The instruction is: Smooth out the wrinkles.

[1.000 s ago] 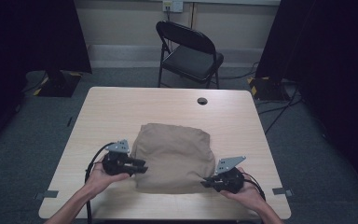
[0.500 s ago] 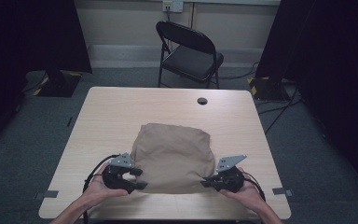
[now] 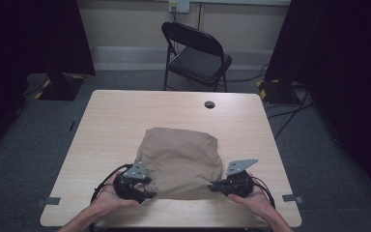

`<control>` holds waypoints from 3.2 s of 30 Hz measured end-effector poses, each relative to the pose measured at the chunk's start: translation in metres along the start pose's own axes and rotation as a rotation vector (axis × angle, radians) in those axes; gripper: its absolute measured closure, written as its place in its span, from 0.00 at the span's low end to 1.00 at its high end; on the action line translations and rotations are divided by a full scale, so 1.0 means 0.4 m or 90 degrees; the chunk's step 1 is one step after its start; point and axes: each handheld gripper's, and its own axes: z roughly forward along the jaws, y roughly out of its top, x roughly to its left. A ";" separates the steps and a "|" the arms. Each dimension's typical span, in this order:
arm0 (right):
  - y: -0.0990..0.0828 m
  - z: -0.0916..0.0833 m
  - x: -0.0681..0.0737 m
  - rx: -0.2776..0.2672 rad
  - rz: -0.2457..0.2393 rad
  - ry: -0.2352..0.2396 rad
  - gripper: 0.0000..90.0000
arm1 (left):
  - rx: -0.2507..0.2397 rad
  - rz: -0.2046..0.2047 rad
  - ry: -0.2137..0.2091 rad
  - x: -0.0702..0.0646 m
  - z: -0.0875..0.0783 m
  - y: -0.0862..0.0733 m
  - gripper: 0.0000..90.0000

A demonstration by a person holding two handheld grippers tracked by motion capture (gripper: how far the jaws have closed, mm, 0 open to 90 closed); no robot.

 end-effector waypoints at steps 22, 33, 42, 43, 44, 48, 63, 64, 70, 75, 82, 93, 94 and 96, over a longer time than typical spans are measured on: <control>0.034 -0.038 0.038 -0.057 -0.005 -0.007 0.94 | -0.105 -0.098 -0.003 0.012 -0.101 0.031 0.89; 0.079 -0.113 0.079 -0.128 -0.044 -0.052 0.94 | -0.164 -0.089 -0.015 -0.014 -0.161 0.070 0.89; 0.125 -0.179 0.127 -0.173 -0.066 -0.078 0.94 | -0.187 -0.061 -0.020 -0.052 -0.254 0.132 0.89; 0.131 -0.185 0.131 -0.178 -0.069 -0.080 0.94 | -0.196 -0.056 -0.016 -0.054 -0.266 0.141 0.89; 0.138 -0.191 0.135 -0.182 -0.075 -0.084 0.94 | -0.207 -0.053 -0.014 -0.054 -0.278 0.149 0.89; 0.161 -0.201 0.136 -0.191 -0.083 -0.096 0.94 | -0.230 -0.049 0.004 -0.037 -0.304 0.176 0.89; 0.167 -0.104 -0.003 -0.121 -0.005 -0.109 0.94 | -0.173 -0.137 -0.007 0.098 -0.190 0.163 0.89; 0.167 -0.099 -0.010 -0.118 -0.001 -0.110 0.94 | -0.172 -0.144 -0.009 0.106 -0.184 0.163 0.89; 0.159 -0.086 -0.024 -0.112 0.000 -0.103 0.94 | -0.168 -0.140 -0.008 0.102 -0.182 0.158 0.89; 0.132 -0.110 0.018 -0.103 -0.007 -0.049 0.94 | -0.179 -0.110 -0.031 0.047 -0.214 0.139 0.90; 0.146 -0.190 0.078 -0.162 -0.034 -0.030 0.94 | -0.234 -0.076 -0.064 -0.017 -0.289 0.187 0.90; 0.143 -0.069 -0.036 -0.088 0.014 -0.068 0.91 | -0.165 -0.197 -0.060 0.122 -0.160 0.153 0.90; 0.137 -0.060 -0.038 -0.089 0.016 -0.072 0.91 | -0.154 -0.189 -0.053 0.124 -0.159 0.154 0.90; 0.134 -0.050 -0.044 -0.090 0.022 -0.089 0.90 | -0.142 -0.195 -0.045 0.138 -0.156 0.153 0.90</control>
